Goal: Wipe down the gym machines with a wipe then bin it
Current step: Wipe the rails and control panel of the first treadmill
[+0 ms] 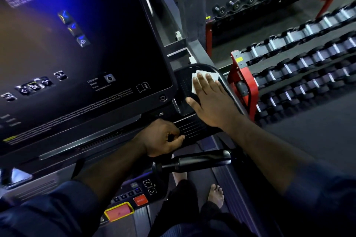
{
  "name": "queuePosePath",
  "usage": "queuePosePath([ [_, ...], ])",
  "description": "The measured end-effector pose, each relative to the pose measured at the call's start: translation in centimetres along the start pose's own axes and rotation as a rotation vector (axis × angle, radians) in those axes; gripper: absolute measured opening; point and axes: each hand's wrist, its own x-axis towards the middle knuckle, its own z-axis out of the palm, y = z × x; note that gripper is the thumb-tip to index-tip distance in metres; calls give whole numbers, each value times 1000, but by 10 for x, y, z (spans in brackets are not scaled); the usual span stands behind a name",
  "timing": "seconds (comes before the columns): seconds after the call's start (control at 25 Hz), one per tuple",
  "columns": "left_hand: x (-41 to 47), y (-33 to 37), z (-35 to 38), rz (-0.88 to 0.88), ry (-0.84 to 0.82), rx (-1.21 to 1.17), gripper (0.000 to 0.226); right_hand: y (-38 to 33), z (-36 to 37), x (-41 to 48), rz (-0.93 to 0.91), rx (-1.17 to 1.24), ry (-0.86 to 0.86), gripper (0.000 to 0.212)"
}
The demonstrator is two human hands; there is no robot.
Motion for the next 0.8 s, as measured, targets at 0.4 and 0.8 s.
queuePosePath([
  [0.4, 0, 1, 0, -10, -8, 3, 40, 21, 4, -18, -191, 44, 84, 54],
  [0.8, 0, 3, -4, -21, 2, 0, 39, -19, 14, -32, -315, 148, 147, 48],
])
